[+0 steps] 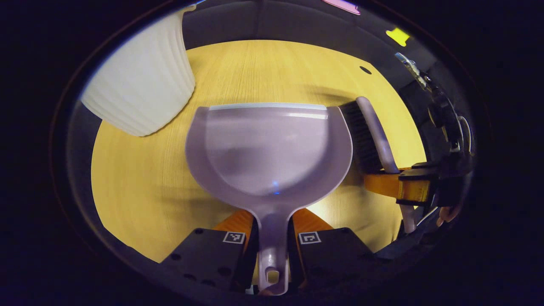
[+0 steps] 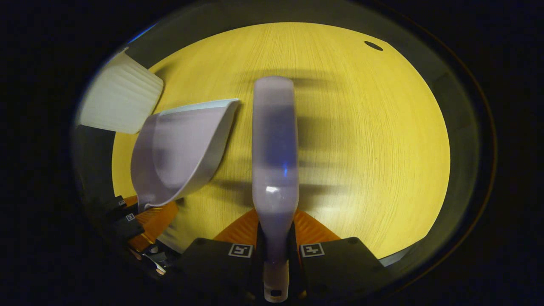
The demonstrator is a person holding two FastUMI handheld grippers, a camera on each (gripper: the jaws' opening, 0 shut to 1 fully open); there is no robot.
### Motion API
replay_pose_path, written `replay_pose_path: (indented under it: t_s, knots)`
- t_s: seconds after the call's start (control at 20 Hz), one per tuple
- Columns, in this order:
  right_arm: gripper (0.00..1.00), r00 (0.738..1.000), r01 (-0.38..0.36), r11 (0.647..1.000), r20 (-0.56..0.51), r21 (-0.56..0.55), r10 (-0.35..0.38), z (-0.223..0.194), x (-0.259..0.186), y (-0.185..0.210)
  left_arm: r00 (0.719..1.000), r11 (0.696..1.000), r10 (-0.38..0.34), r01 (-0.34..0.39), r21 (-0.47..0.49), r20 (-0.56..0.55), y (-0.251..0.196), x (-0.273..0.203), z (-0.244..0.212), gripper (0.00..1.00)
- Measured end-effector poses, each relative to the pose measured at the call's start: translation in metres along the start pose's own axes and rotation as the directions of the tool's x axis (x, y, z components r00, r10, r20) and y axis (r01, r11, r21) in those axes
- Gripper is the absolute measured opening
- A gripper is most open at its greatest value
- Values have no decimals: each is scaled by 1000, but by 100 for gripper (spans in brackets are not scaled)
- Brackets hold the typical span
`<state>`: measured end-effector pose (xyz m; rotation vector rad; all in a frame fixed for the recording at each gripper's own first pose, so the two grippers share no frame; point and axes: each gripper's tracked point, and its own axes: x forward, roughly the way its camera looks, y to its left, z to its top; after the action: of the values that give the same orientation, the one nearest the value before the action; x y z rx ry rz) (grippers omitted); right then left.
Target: Pick up the small broom and dustpan from the desktop, sweep the trash into the dustpan with the broom, and then empty the trash into the garbage bin.
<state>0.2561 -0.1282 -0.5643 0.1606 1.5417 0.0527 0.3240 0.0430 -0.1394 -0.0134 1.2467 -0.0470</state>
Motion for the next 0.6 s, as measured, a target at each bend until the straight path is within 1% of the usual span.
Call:
replay_pose_path:
  t_s: [0.05,0.2,0.25,0.3,0.35,0.4,0.45,0.5,0.55,0.6]
  knots:
    - [27,1000,12,1000,-2,4,-12,0,0,0,1000,1000,6,-6,-1,5,-2,-1,-2,30]
    - [26,1000,5,1000,-12,9,-5,1,1,-1,1000,1000,20,-20,4,0,-2,-2,-4,29]
    - [26,1000,4,1000,-17,14,-3,1,-2,0,1000,1000,25,-25,-3,-9,-2,-1,-6,31]
    - [21,1000,1,1000,-12,22,-1,3,0,0,1000,1000,21,-22,-20,-15,-2,1,-7,31]
    - [29,1000,3,1000,-13,29,-3,1,0,0,1000,999,10,-10,-30,-11,-3,2,-7,31]
    - [29,1000,-1,999,-15,34,1,1,0,2,1000,1000,-5,4,-31,-15,-4,4,-7,31]
    - [31,1000,-7,999,-18,37,7,1,0,3,1000,999,-4,3,-32,-22,-2,2,-6,32]
    - [35,1000,-14,999,-21,41,15,3,-1,4,1000,1000,-14,13,-29,-22,-4,3,-5,32]
    - [43,999,-26,999,-27,46,27,3,-2,7,999,999,-28,27,-22,-37,-8,2,-7,35]
    - [46,999,-30,998,-29,51,31,3,-2,9,999,999,-29,28,-19,-41,-10,2,-7,45]
